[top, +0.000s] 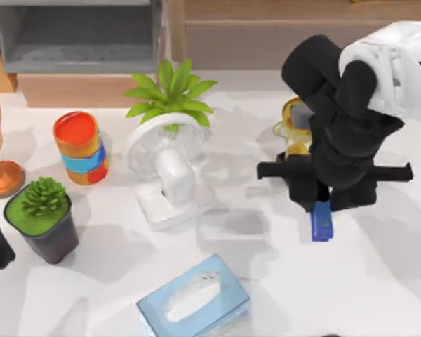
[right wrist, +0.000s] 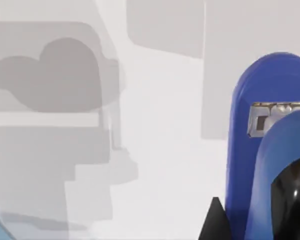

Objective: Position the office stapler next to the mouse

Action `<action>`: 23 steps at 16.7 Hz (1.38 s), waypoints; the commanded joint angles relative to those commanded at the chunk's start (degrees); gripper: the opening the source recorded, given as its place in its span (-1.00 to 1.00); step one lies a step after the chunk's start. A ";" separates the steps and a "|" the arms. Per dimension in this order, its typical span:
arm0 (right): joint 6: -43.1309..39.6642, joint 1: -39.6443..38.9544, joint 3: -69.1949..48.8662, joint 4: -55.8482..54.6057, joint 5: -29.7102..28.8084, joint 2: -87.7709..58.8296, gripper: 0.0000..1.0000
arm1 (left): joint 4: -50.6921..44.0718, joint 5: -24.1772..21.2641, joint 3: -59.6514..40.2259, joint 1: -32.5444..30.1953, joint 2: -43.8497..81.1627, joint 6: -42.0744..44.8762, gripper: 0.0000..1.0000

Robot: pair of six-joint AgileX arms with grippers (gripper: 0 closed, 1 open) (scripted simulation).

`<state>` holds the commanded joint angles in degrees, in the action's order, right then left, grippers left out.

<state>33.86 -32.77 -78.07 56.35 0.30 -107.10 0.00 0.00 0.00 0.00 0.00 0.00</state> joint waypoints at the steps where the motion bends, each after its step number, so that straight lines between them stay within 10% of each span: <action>1: 1.57 -1.70 0.26 0.04 -0.03 -0.86 -1.00 | 0.00 0.00 0.00 0.00 0.00 0.00 1.00; 23: 4.52 -5.61 0.60 -1.88 0.02 -1.79 -1.00 | 0.00 0.00 0.00 0.00 0.00 0.00 1.00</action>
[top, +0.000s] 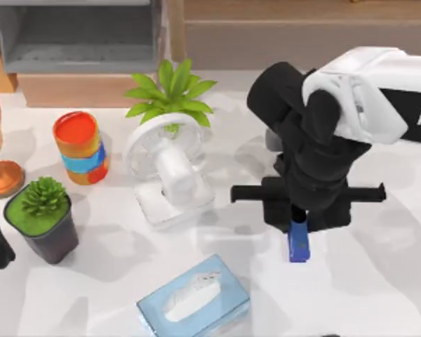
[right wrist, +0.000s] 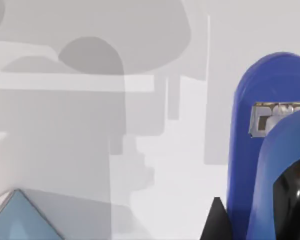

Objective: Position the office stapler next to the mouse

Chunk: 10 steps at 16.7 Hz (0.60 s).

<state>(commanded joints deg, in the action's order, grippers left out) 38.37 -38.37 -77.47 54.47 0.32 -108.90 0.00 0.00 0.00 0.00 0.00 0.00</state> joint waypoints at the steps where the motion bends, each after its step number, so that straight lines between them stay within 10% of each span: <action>1: -0.01 -0.10 0.03 -0.29 0.01 0.07 -1.00 | 0.00 0.00 0.00 0.00 0.00 0.00 1.00; 10: 0.00 0.11 1.42 -3.21 -0.04 -1.01 -1.00 | 0.00 0.00 0.00 0.00 0.00 0.00 1.00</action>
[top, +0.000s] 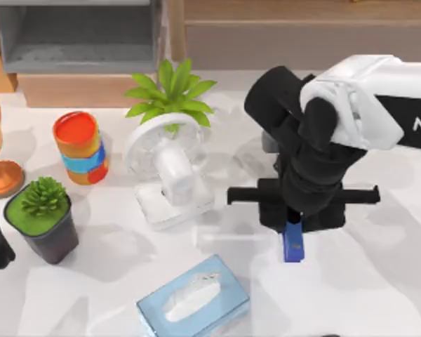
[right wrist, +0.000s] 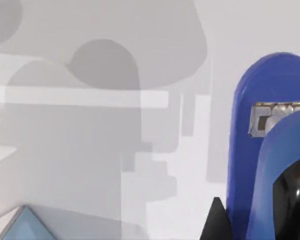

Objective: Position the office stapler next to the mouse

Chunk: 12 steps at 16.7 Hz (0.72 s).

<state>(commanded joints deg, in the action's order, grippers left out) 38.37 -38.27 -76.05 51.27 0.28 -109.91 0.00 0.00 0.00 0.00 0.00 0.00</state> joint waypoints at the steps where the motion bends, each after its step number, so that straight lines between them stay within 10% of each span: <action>1: 0.02 0.19 0.34 -0.31 -0.03 -0.43 -1.00 | 0.00 0.00 0.00 0.00 0.00 0.00 1.00; 10: 0.11 1.25 2.65 -1.34 -0.17 -3.27 -1.00 | 0.00 0.00 0.00 0.00 0.00 0.00 1.00; 12: 0.11 1.25 2.65 -1.34 -0.17 -3.27 -0.70 | 0.00 0.00 0.00 0.00 0.00 0.00 1.00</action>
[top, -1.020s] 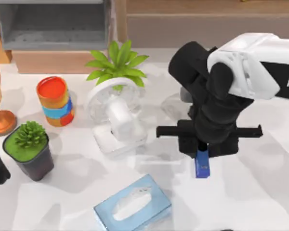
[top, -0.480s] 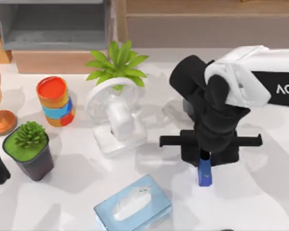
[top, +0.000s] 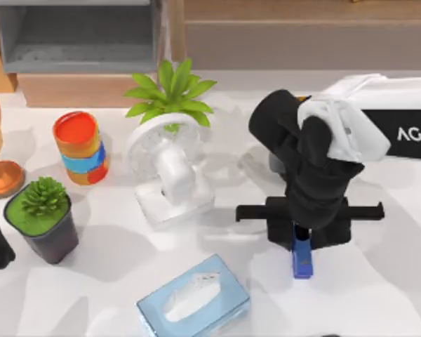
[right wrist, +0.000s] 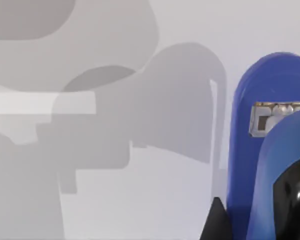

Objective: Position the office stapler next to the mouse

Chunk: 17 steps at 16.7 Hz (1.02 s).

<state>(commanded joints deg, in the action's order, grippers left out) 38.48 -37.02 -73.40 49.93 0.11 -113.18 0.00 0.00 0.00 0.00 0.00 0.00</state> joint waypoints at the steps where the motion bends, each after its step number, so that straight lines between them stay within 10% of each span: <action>1: 0.00 0.00 0.00 0.00 0.00 0.00 -0.55 | 0.00 0.00 0.00 0.00 0.00 0.00 1.00; 11: 0.00 0.00 0.00 0.00 0.00 0.00 0.96 | 0.00 0.00 0.00 0.00 0.00 0.00 1.00; 17: 0.00 0.00 0.00 0.00 0.00 0.00 1.00 | 0.00 0.00 0.00 0.00 0.00 0.00 1.00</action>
